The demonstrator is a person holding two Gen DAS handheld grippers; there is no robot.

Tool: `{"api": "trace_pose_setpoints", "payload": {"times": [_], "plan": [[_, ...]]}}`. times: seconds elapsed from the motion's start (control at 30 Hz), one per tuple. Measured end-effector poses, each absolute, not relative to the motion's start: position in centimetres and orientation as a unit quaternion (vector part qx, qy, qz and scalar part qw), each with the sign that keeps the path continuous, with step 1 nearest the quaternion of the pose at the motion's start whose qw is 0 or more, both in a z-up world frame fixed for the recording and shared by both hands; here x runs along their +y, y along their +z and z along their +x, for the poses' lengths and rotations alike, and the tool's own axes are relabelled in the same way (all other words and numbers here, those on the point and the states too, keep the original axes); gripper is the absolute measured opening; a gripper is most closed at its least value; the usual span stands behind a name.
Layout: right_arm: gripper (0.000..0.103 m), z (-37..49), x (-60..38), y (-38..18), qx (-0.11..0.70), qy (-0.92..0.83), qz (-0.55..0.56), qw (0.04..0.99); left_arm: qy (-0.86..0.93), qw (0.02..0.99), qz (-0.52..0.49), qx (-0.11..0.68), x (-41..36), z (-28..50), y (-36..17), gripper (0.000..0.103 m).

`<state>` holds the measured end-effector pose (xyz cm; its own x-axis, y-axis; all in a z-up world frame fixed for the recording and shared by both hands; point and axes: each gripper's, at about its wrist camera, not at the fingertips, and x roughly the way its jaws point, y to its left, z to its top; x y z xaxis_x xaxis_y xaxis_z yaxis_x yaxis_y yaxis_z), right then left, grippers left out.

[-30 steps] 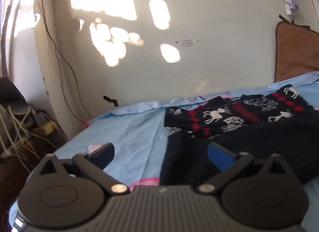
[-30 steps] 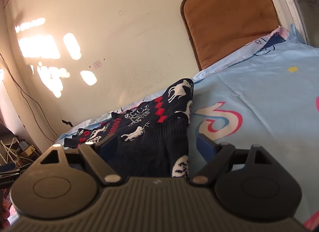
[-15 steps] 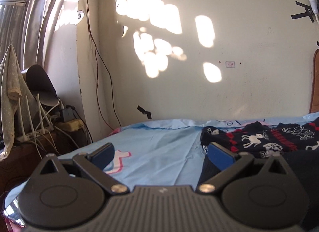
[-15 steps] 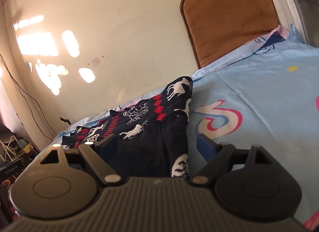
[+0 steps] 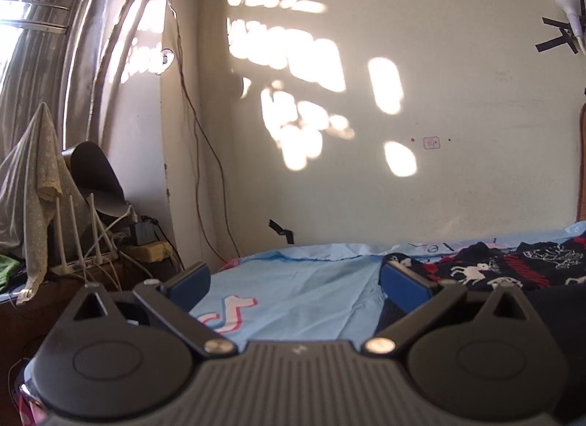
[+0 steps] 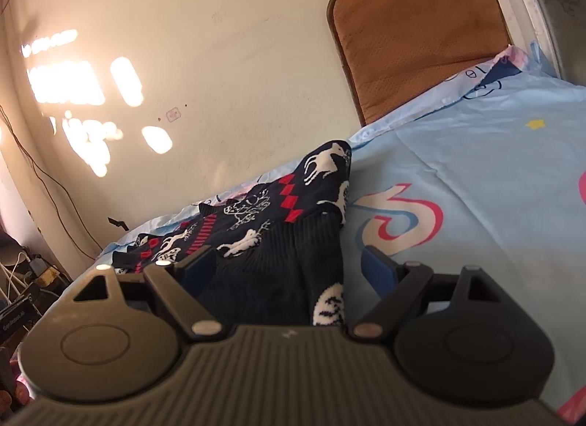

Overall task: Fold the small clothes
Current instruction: 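Grasp the folded sweater edge with both grippers and fold it over again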

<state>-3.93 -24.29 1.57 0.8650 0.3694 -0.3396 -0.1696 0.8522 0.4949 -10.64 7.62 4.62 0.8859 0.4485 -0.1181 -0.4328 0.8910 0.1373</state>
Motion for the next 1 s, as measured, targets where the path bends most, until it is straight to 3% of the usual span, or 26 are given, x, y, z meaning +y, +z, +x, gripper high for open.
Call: {"api": "trace_pose_setpoints", "payload": {"times": [0.2,0.37,0.47,0.53,0.67,0.83,0.93,1.0], "plan": [[0.088,-3.8,-25.0,2.1,0.237,0.158,0.226,0.932,0.157,0.979,0.005,0.131,9.8,-10.1,5.0,0.103],[0.086,-4.1,-27.4,3.1,0.271,0.208,0.209,0.916,0.000,0.966,-0.056,0.251,13.0,-9.0,6.3,0.103],[0.074,-4.5,-28.3,3.5,0.292,0.226,0.196,0.908,-0.073,0.929,-0.130,0.338,14.7,-7.6,5.8,0.098],[0.066,-5.1,-27.9,3.8,0.294,0.228,0.143,0.917,-0.104,0.902,-0.182,0.378,15.6,-7.0,5.0,0.097],[0.059,-7.1,-26.0,4.0,0.286,0.251,0.021,0.925,-0.125,0.851,-0.267,0.435,17.0,-6.1,3.4,0.089],[0.050,-9.1,-23.3,3.4,0.263,0.261,-0.134,0.919,-0.142,0.819,-0.324,0.452,17.7,-6.2,2.9,0.088],[0.048,-9.3,-22.3,2.4,0.251,0.262,-0.223,0.905,-0.153,0.797,-0.359,0.462,17.7,-6.5,2.3,0.079],[0.048,-9.2,-21.5,1.8,0.235,0.258,-0.278,0.895,-0.152,0.787,-0.385,0.457,17.9,-6.6,1.8,0.066]]}}
